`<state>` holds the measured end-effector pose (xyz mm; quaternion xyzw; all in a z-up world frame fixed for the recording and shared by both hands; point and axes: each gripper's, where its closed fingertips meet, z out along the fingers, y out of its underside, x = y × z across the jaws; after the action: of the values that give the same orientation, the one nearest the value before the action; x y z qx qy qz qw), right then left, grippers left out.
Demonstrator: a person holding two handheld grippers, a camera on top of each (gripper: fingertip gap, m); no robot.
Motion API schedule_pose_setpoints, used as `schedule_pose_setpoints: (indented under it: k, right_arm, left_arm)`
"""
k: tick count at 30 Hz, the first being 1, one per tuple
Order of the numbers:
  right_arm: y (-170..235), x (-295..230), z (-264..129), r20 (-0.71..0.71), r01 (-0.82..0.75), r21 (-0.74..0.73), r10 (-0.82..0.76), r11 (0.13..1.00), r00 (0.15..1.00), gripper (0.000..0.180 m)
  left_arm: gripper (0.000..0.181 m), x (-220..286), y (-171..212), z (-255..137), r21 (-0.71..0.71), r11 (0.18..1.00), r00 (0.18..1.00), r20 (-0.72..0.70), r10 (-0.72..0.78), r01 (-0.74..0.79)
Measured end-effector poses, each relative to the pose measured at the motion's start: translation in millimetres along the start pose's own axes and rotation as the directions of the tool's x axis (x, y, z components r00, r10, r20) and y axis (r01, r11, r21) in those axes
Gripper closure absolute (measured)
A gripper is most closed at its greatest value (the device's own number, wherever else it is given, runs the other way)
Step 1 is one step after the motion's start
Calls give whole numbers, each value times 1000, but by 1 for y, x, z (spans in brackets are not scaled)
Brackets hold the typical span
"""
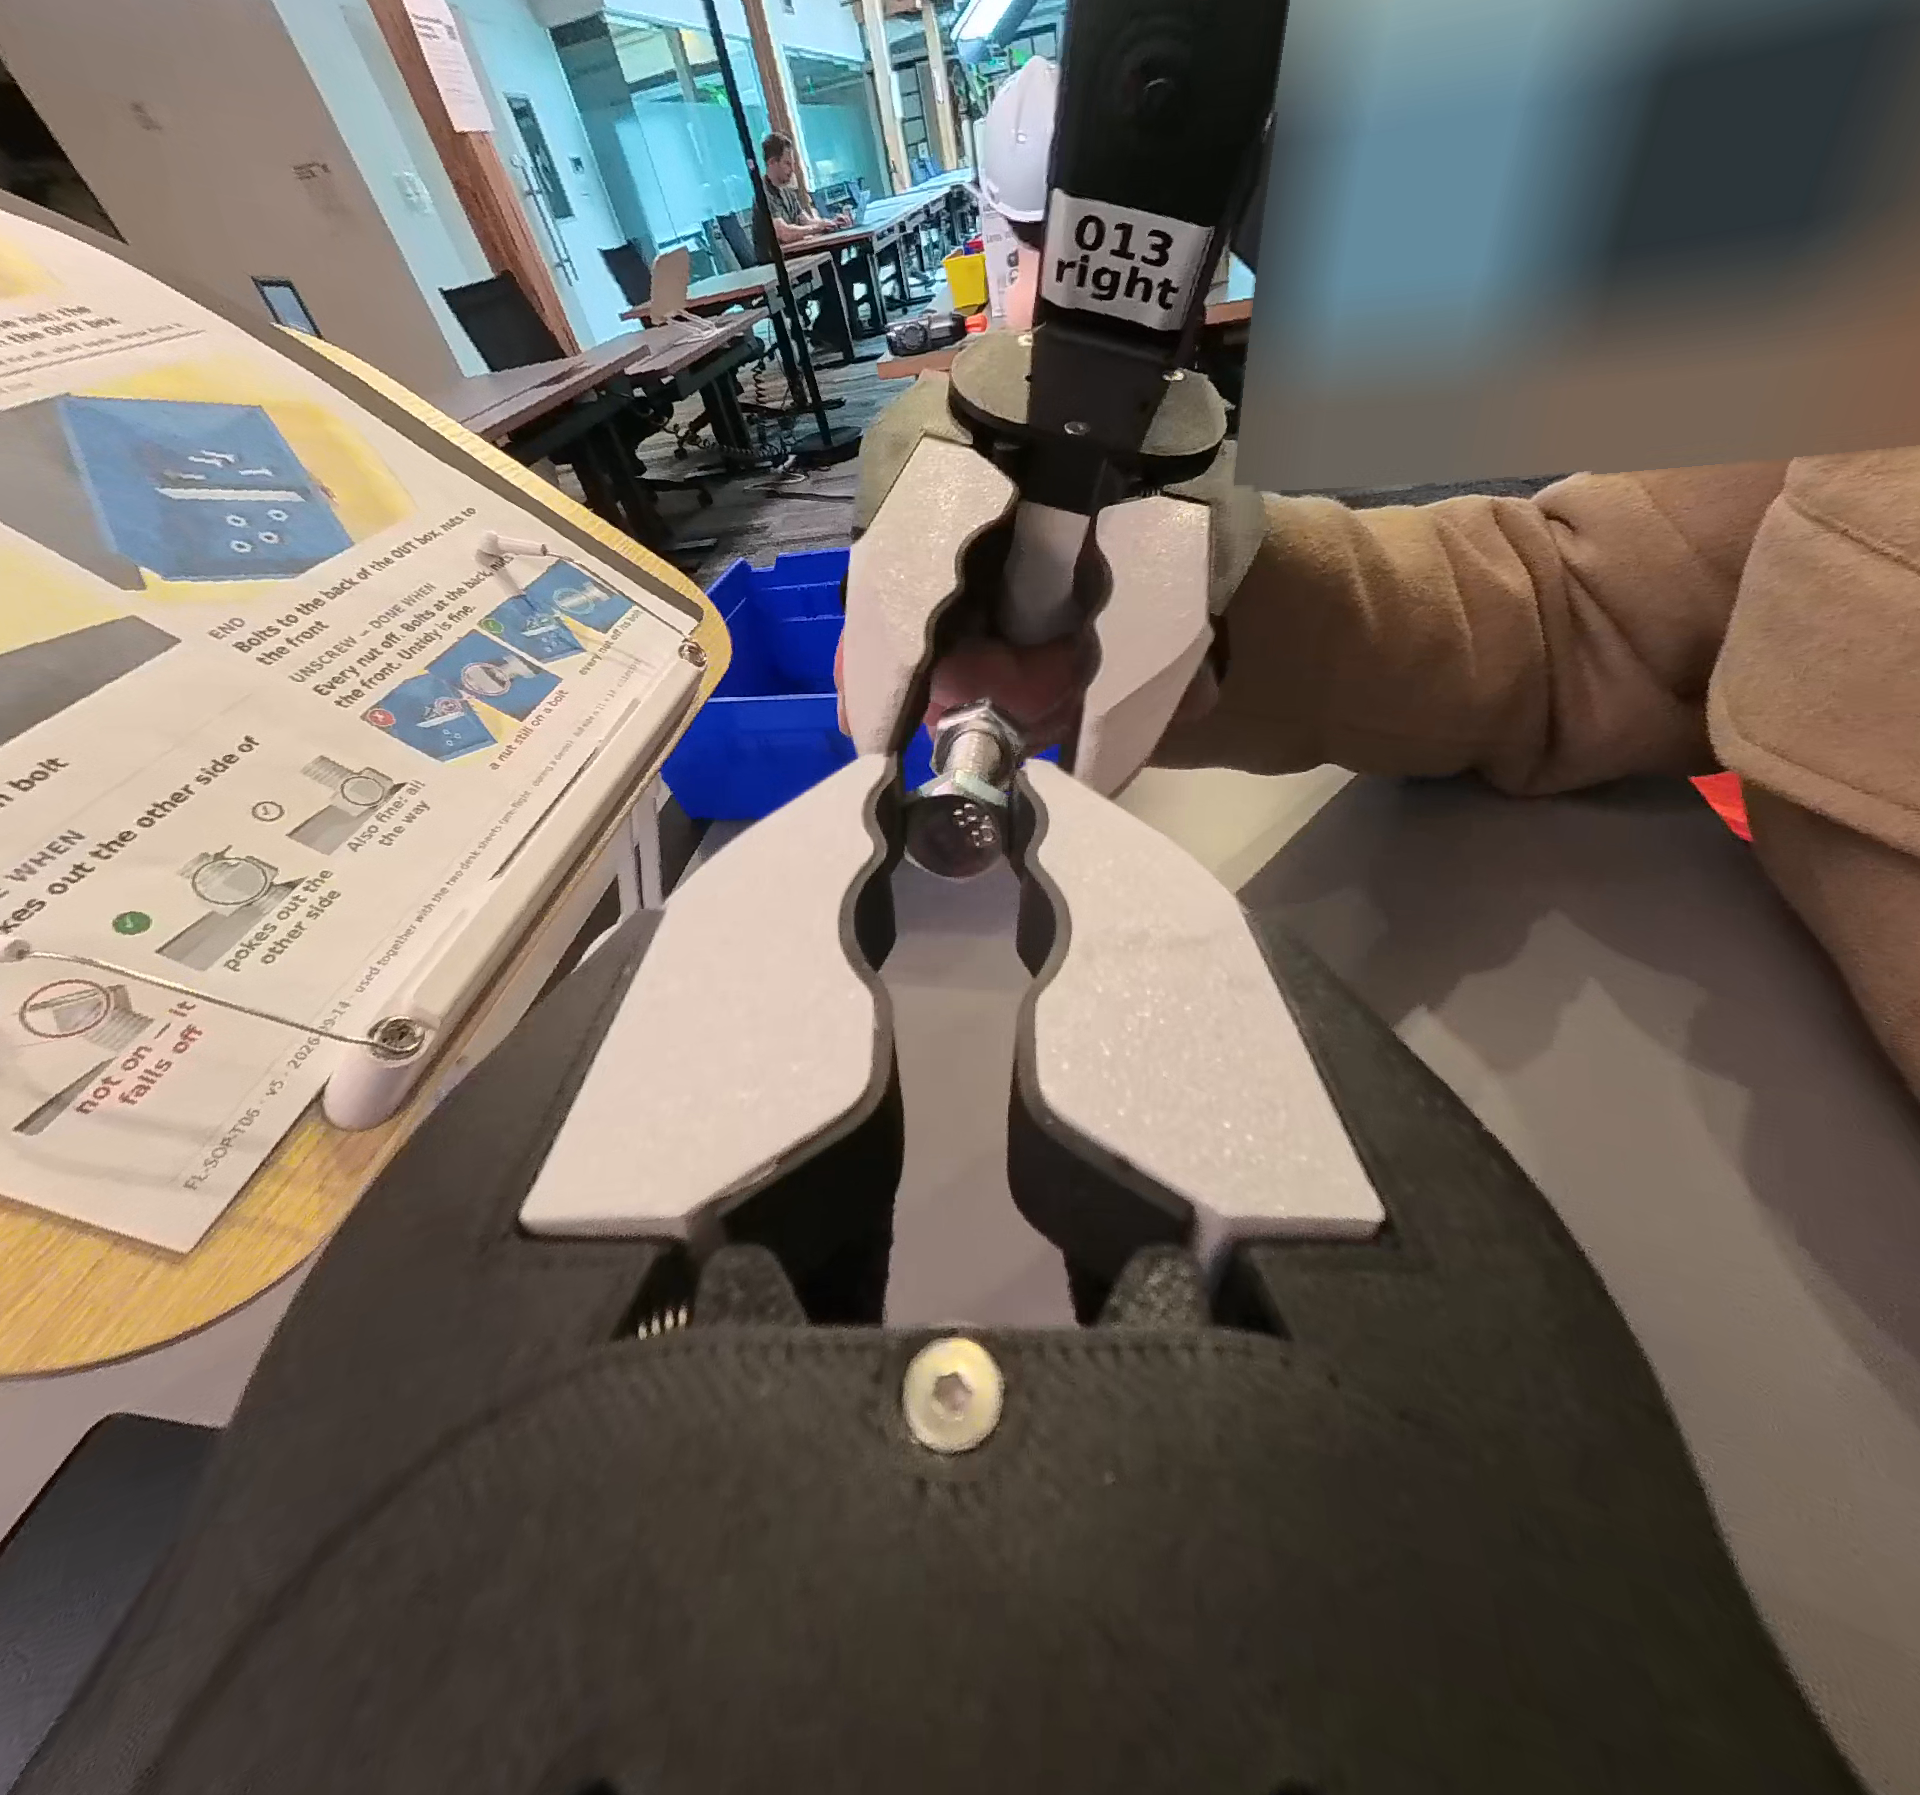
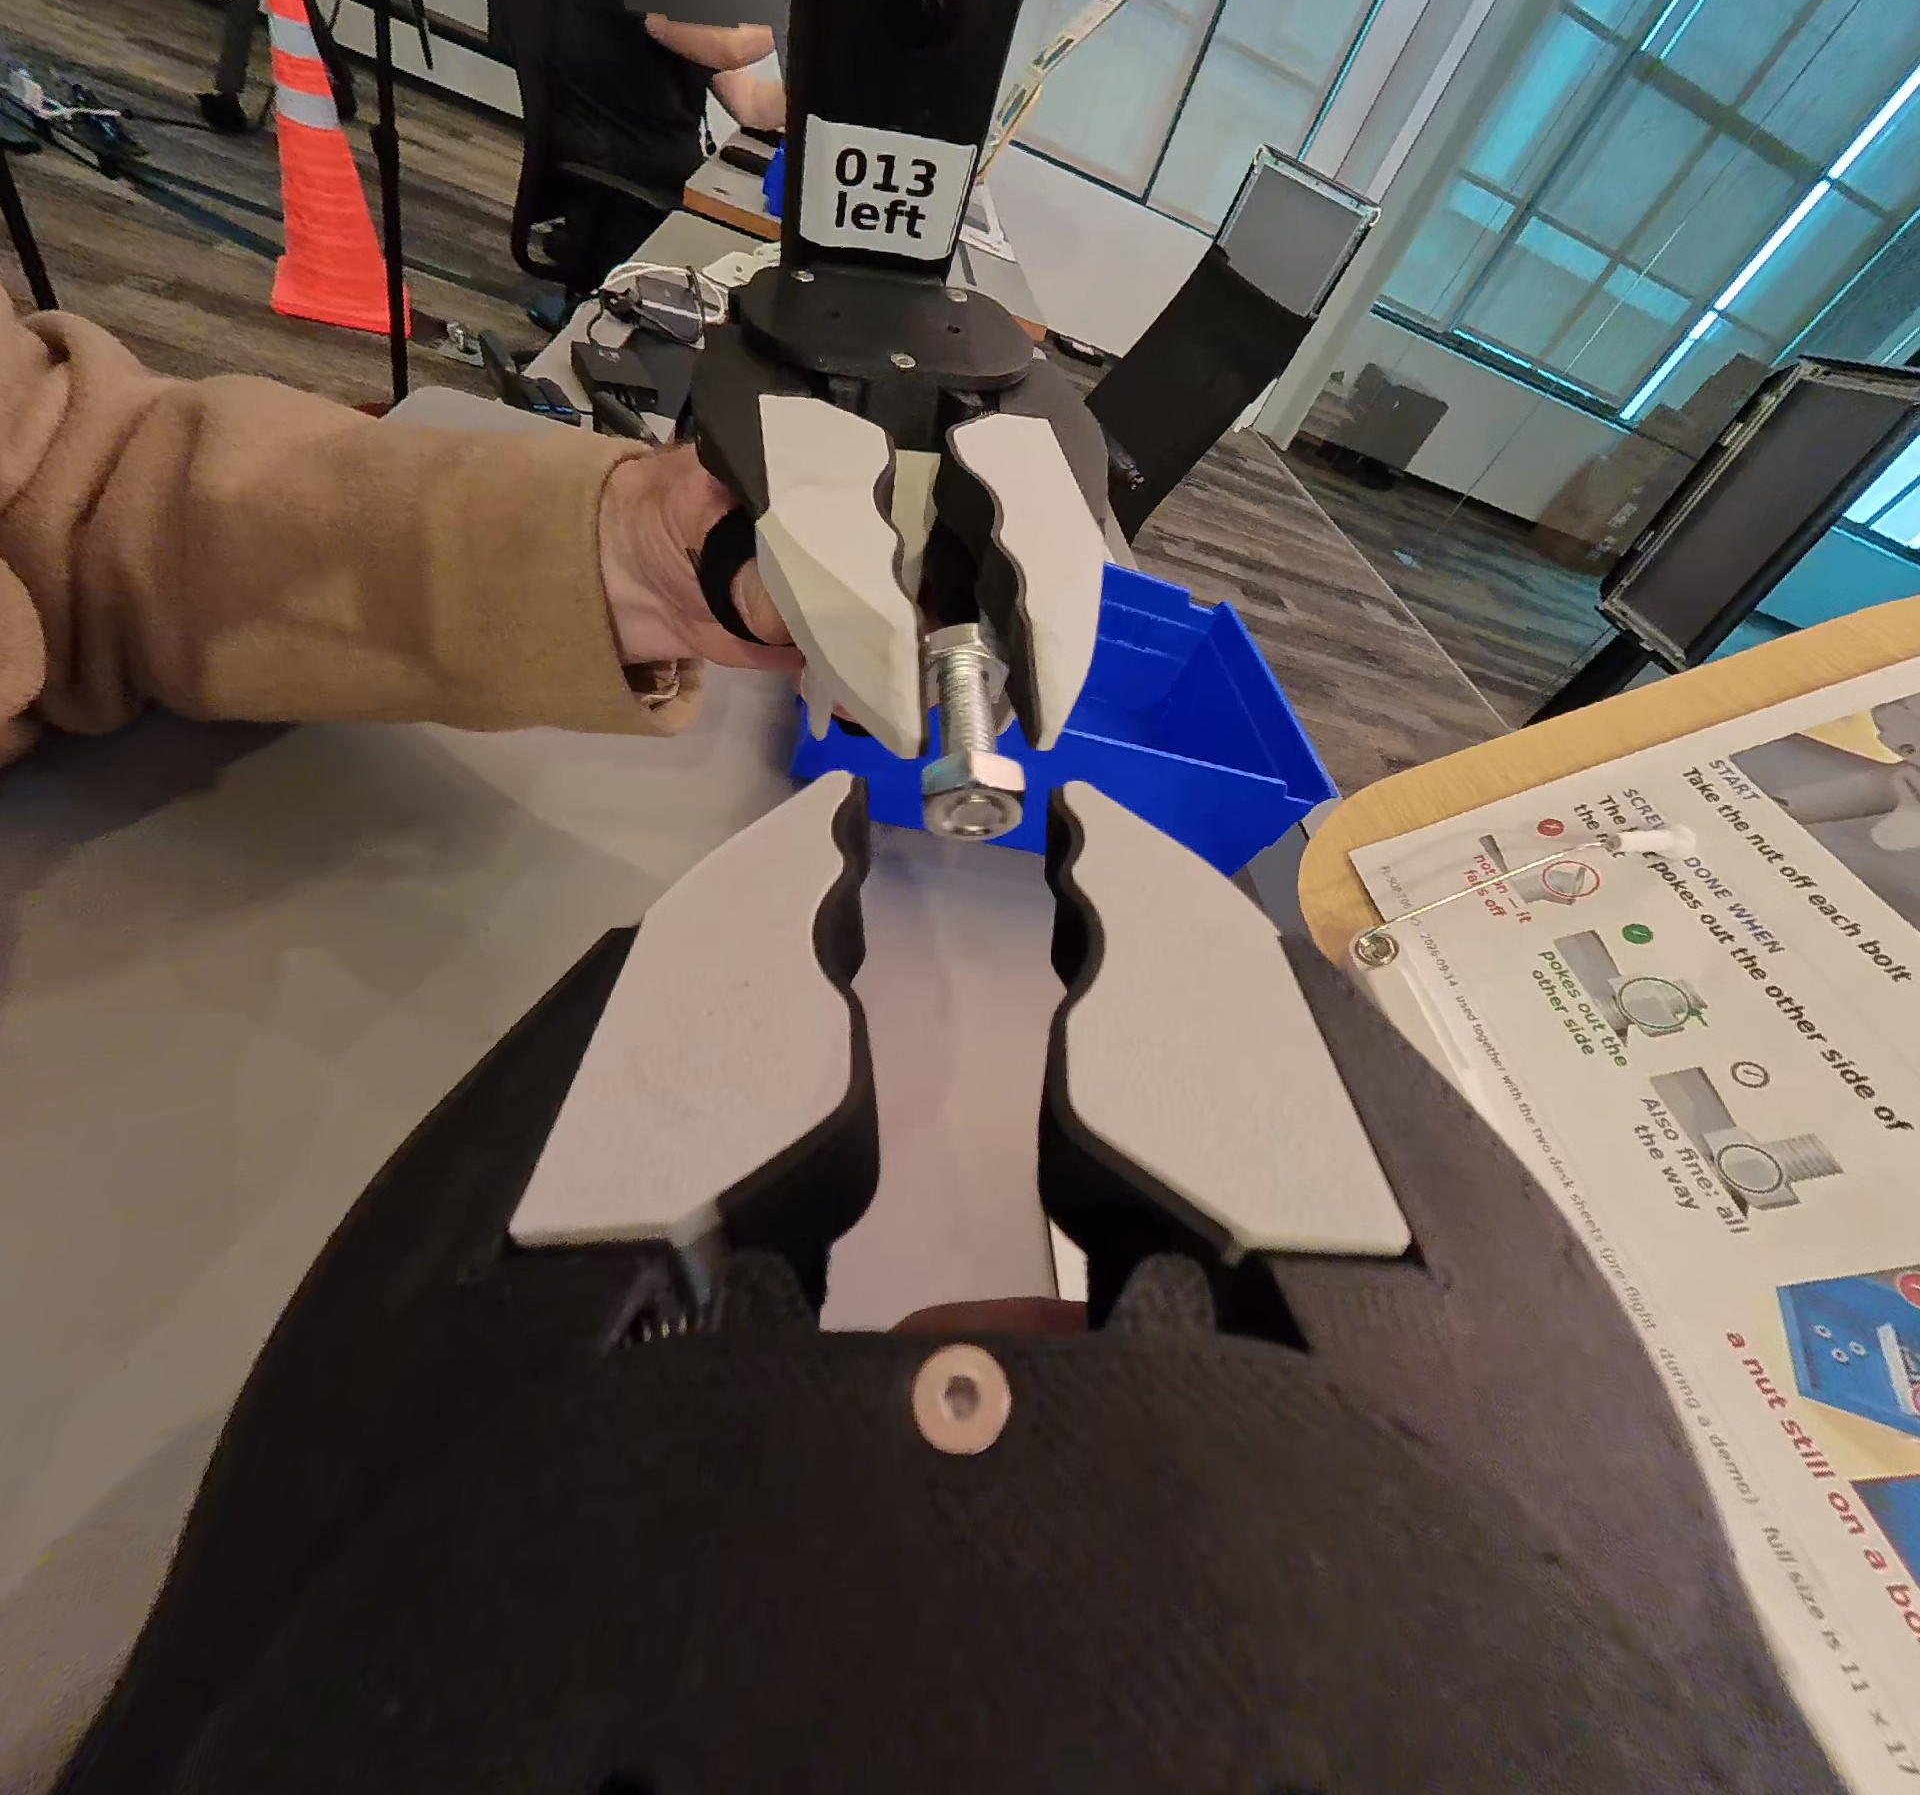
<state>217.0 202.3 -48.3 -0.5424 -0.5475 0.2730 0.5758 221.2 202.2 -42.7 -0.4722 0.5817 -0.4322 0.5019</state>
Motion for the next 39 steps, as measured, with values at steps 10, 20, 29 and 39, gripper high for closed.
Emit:
schedule_pose_setpoints:
  k: [10,20,29,39]
  right_arm:
    - [-2,-2,-1,14,-3,13,3,1000,1000,141]
    - [-8,8,-11,-21,-8,55,9,998,1000,146]
    - [0,4,-2,-25,22,3,-22,1000,999,144]
    - [-11,-2,-8,-6,57,46,-57,997,998,151]
  left_arm:
    - [163,-6,3,0,-32,999,999,51,15,-14]
    - [163,-10,4,-1,-26,1000,998,68,1,1]
    - [163,-12,4,-1,-15,1000,997,73,-5,6]
    - [163,-13,5,0,-1,1000,997,68,-25,25]
